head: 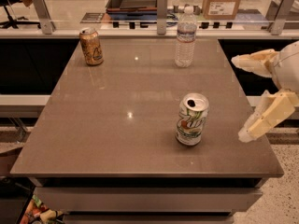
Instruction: Move 7up can near orange can
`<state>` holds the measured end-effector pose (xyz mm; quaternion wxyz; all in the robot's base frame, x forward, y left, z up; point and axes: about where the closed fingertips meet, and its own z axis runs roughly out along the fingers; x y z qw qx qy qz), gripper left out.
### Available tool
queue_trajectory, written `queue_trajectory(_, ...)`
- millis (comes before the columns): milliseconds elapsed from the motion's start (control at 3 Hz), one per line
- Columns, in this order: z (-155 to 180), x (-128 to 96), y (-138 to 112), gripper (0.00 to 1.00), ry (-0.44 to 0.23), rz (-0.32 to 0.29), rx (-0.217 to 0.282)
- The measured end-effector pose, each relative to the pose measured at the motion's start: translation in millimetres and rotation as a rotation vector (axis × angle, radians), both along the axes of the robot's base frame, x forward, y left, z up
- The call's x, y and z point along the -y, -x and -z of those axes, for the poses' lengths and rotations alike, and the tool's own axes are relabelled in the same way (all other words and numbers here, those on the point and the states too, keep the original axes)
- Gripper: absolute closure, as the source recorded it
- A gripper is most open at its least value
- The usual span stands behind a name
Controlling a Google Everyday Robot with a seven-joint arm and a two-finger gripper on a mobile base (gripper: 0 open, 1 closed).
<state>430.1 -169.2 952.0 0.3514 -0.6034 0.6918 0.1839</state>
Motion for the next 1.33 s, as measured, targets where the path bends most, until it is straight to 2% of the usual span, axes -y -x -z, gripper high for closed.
queue_trajectory(333, 13, -31, 5, 0.0, -0.095, -0.012, 0.012)
queue_trajectory(667, 30, -48, -2, 0.0, -0.177, -0.003, 0.057)
queue_trajectory(1000, 45, -50, -22, 0.0, -0.254, 0.013, 0.075)
queue_trajectory(1333, 60, -52, -37, 0.0, -0.326, 0.014, 0.051)
